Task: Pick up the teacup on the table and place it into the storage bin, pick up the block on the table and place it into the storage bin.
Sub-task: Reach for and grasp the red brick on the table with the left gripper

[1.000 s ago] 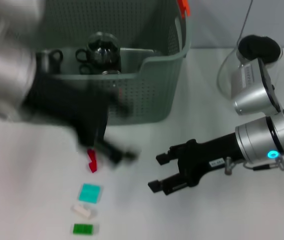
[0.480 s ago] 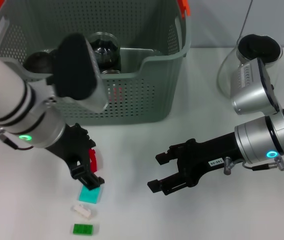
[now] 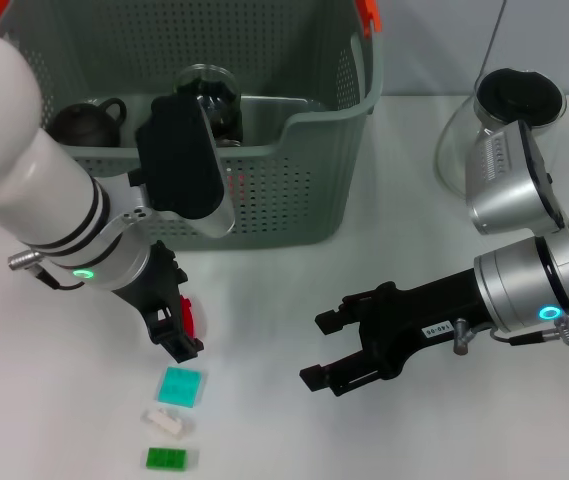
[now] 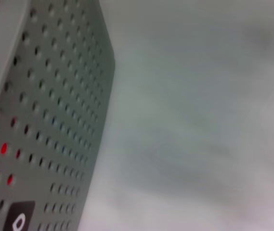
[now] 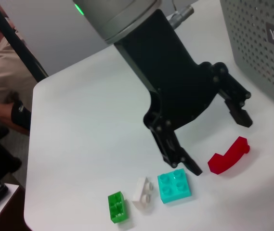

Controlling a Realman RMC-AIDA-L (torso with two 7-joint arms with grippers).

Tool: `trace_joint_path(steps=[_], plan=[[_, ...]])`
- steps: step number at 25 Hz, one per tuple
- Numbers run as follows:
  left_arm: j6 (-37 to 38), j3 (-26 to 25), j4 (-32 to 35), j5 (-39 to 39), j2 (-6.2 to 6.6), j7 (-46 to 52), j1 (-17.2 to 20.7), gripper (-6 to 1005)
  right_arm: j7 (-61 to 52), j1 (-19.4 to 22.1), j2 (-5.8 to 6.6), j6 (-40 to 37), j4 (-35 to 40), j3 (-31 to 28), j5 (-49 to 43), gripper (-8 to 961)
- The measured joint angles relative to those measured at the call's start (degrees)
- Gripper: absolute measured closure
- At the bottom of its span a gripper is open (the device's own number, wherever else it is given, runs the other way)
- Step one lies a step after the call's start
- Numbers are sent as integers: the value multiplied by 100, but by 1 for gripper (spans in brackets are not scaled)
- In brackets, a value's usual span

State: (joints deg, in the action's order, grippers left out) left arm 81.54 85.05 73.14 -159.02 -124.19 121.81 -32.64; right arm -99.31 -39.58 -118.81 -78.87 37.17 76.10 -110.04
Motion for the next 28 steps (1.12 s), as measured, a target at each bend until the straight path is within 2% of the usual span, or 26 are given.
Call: trace_joint_path(steps=[9, 16, 22, 28], plan=[[-200, -7, -319, -128, -8, 73, -115, 84, 838, 29, -78, 322, 8, 14, -80, 70], [-333, -24, -378, -134, -19, 97, -135, 83, 931, 29, -101, 466, 0, -9, -80, 70], [-470, -47, -789, -139, -1, 102, -320, 84, 909, 37, -99, 446, -29, -23, -79, 69], [-532, -38, -861, -139, -5, 100, -340, 85, 908, 39, -98, 460, -76, -25, -79, 69]])
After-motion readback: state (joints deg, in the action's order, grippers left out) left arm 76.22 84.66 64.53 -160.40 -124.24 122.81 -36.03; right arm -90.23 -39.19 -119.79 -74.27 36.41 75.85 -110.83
